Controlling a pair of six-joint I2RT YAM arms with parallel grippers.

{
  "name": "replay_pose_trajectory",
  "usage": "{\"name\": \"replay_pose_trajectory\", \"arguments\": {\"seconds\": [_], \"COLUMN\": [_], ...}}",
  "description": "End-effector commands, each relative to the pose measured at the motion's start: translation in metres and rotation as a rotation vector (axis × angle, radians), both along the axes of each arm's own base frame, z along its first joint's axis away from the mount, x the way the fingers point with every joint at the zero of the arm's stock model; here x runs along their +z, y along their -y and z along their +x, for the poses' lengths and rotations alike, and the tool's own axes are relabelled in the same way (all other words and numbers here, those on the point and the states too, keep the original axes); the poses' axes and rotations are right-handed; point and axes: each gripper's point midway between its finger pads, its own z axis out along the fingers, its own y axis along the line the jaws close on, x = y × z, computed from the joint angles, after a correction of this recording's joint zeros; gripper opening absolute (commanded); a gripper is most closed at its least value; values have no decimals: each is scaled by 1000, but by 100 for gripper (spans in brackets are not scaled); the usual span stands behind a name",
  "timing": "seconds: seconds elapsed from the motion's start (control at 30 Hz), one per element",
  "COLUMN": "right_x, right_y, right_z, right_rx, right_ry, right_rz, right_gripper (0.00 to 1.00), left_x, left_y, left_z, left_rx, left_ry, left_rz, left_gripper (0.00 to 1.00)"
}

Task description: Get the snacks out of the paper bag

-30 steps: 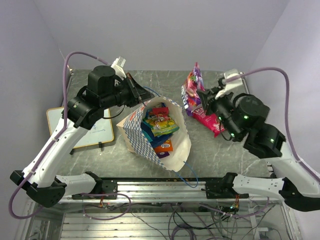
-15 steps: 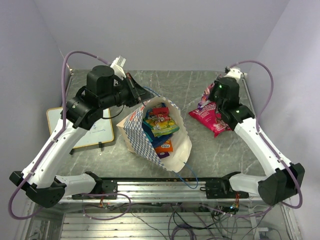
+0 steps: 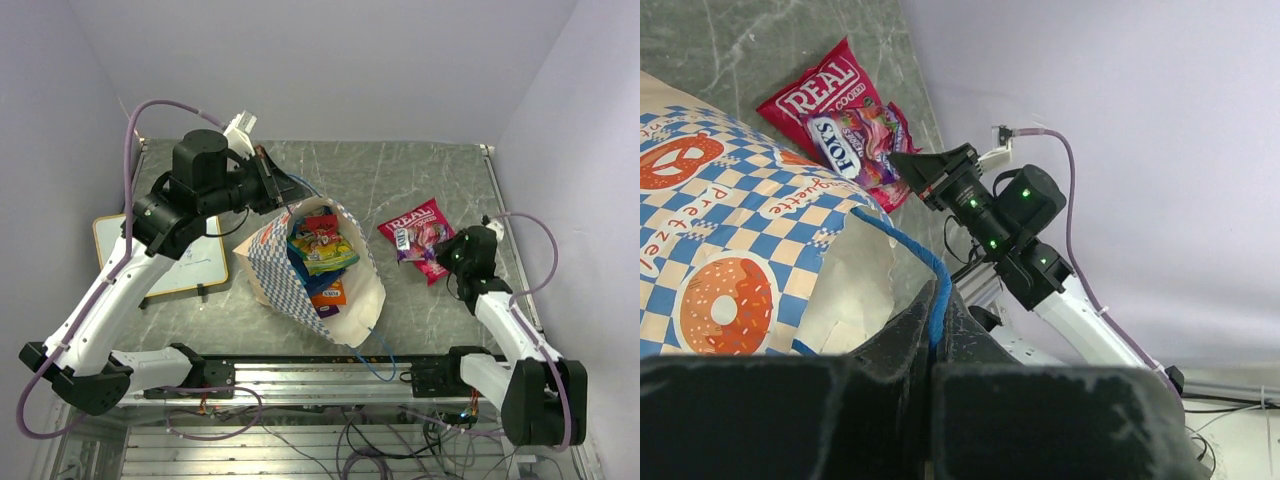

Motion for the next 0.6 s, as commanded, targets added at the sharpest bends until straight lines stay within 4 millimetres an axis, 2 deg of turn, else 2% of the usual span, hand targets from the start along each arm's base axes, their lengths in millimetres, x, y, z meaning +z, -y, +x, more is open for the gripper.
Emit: {"name": "replay_pose_trajectory", "arguments": {"seconds": [0.0, 0.1, 0.17, 0.27, 0.4, 0.43, 0.5, 0.57], "right_x": [4, 8, 26, 79, 146, 152, 150, 125], "right_y": [24, 41, 31, 3, -10, -10, -4, 3], "right_z": [-20, -35, -27, -2, 33, 40, 53, 59], "right_rx": [-134, -178, -75, 107, 173, 169, 118, 55], "right_ry": [-10, -46, -14, 153, 332, 350, 347, 296], "right_rz": [-4, -64, -98, -94, -77, -72, -49, -7], "right_gripper": [0, 0, 0, 0, 0, 0, 0, 0], "left_x": [23, 21, 21, 21, 22, 22, 21, 22], "left_y": [3, 1, 2, 4, 7, 7, 7, 6], "left_z": [-7, -7, -6, -3, 0, 0, 2, 2], "left_rx": [-58, -58, -68, -80, -96, -98, -99, -101], "left_ry": [66, 67, 65, 59, 54, 53, 48, 48], "left_rz": [-30, -24, -29, -30, -48, -51, -53, -54], "left_gripper": [7, 7, 7, 7, 7, 7, 7, 7]}}
